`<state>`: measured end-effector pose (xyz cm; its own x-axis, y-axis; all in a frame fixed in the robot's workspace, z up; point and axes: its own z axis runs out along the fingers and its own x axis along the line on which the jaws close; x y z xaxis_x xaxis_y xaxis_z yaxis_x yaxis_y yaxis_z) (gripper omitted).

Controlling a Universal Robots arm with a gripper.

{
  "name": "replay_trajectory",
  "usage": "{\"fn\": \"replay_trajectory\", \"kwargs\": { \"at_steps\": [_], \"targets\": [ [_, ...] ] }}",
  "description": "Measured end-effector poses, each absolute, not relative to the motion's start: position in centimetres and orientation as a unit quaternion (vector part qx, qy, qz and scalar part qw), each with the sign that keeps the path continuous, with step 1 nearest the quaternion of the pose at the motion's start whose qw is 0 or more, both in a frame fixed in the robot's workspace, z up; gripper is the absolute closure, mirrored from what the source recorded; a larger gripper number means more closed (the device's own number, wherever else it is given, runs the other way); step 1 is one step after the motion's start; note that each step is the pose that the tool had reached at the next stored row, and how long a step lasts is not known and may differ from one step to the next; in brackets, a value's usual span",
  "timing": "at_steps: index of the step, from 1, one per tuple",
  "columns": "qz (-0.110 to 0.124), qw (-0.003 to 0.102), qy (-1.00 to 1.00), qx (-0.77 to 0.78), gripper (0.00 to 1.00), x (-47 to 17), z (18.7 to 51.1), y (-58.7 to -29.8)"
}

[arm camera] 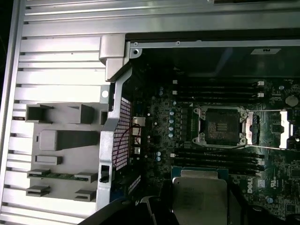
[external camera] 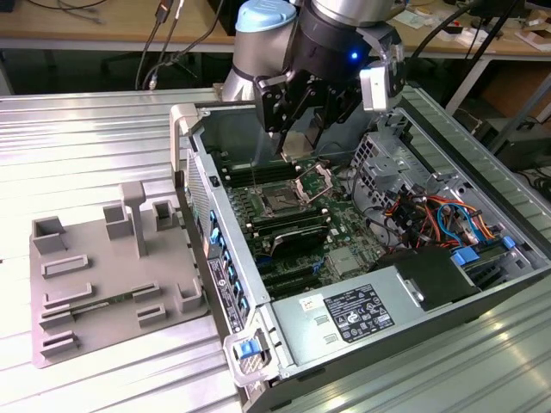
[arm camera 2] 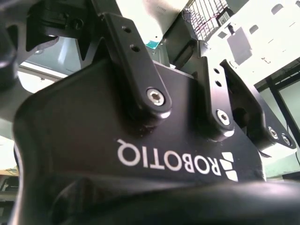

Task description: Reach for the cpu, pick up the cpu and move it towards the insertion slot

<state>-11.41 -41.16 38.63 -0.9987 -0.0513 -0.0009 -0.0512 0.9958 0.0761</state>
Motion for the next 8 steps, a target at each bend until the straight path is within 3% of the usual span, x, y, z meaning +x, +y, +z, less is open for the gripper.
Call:
{"fn": "replay_trajectory", "kwargs": {
  "at_steps": [8],
  "targets": [
    [-0.038, 0.001, -0.999, 0.026, 0.45, -10.72, 38.28, -41.16]
  ]
}}
